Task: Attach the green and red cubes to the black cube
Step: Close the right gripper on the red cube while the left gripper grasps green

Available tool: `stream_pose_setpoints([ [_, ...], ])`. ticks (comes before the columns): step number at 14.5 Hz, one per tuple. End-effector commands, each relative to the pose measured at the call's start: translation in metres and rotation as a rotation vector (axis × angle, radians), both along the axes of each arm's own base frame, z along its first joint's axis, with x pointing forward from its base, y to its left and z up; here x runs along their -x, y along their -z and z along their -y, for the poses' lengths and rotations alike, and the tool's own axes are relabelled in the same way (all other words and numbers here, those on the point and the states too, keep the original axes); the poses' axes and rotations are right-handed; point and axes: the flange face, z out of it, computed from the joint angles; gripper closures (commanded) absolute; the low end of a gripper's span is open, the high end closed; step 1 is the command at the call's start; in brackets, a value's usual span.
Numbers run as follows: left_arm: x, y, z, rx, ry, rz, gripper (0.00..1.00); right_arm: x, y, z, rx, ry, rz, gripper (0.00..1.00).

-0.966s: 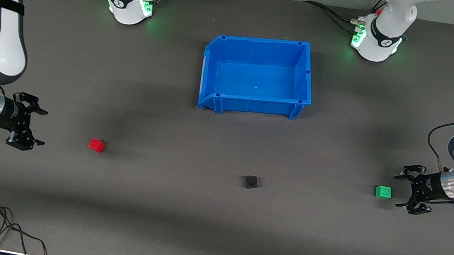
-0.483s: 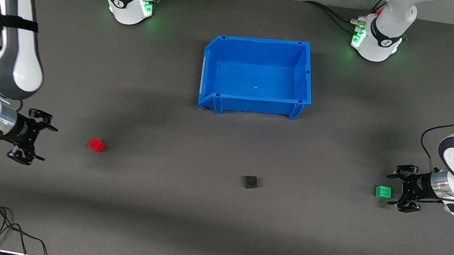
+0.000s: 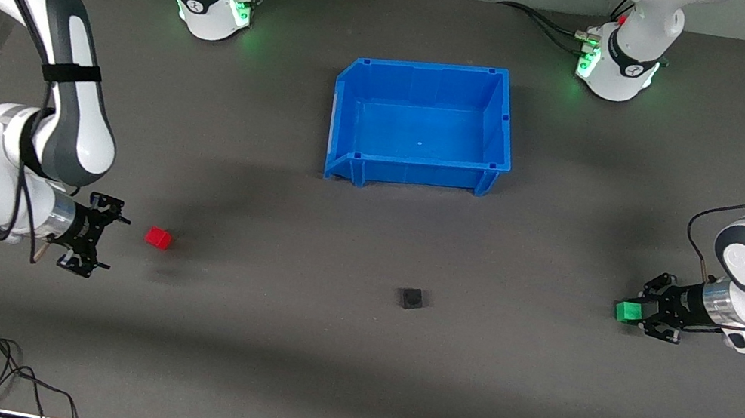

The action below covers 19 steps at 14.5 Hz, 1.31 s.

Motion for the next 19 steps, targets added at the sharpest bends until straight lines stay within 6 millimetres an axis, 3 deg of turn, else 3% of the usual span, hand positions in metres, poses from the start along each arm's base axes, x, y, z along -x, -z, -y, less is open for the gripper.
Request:
stream_pose_setpoints([
  [1,-0.009,-0.017,0.001,0.014,-0.007,0.032,0.85,0.006,0.02,-0.015,-0.003,0.044,0.01,0.0],
  [4,-0.029,-0.041,0.017,0.048,-0.016,0.024,0.85,0.021,0.044,-0.021,0.007,0.047,-0.002,0.0],
  [6,-0.042,-0.053,0.047,0.067,0.013,0.032,0.86,0.032,0.054,-0.02,0.011,0.05,0.0,0.0],
  [9,-0.054,-0.06,0.115,0.093,0.097,0.057,0.87,0.041,0.068,-0.017,0.019,0.042,0.001,0.0],
  [10,-0.056,-0.061,0.135,0.106,0.091,0.051,0.94,0.043,0.072,-0.017,0.021,0.04,0.007,0.0],
  [12,-0.057,-0.065,0.185,0.112,0.083,0.054,0.95,0.047,0.079,-0.017,0.024,0.033,0.009,0.0],
  [17,-0.049,-0.039,0.286,0.077,-0.068,0.058,0.96,0.054,0.097,-0.019,0.03,-0.008,0.004,0.0],
  [19,-0.046,-0.026,0.322,0.076,-0.202,0.05,0.95,0.06,0.104,-0.017,0.032,-0.029,0.0,0.0],
])
